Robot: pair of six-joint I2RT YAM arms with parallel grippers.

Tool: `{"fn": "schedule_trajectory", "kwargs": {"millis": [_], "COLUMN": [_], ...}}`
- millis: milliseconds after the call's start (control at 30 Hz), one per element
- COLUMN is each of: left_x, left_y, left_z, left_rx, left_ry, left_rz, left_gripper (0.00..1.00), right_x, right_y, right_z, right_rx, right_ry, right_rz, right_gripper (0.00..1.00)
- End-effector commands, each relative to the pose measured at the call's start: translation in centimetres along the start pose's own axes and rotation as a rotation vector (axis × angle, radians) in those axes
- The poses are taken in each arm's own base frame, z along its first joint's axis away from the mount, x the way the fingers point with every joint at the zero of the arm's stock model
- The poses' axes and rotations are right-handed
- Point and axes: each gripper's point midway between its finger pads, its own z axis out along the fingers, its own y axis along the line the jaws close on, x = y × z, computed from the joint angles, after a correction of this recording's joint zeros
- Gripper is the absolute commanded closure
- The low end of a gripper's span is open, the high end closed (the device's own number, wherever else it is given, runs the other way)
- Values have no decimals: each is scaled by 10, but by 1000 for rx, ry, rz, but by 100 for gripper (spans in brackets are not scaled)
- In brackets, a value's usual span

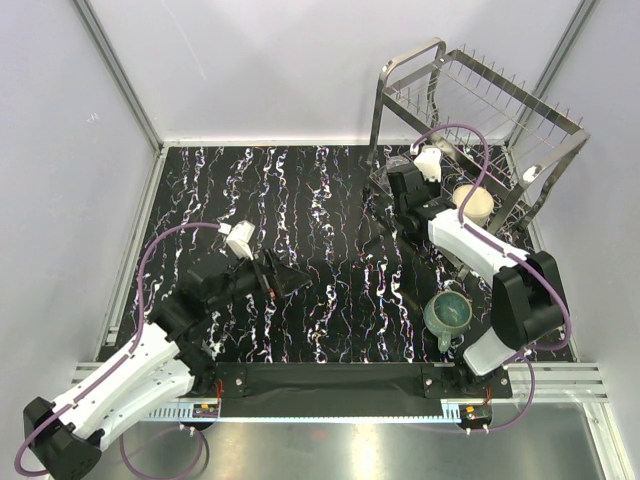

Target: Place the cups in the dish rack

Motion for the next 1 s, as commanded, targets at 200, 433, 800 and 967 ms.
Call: {"fn": "schedule_trajectory", "kwargs": {"millis": [200,433,800,967], "left_x": [-10,8,79,88], "left_y": [-26,-52,-107,-110], "left_z": [6,27,91,108], "left_rx": [50,56,-32,-54], "left_ry": [12,100,237,239], "left_rz": [73,116,186,137], "left_gripper": [5,6,6,7], "right_x": [-63,-98,-135,-114], "right_y": [-26,-57,-88,-73], "right_z": [-41,-90,-208,-206], "right_rx": [-73,-195,-669,-708], "right_ry": [-65,-66,-91,-23], "right_rz": [69,145,355,296], "right_gripper": [67,57,33,31]}}
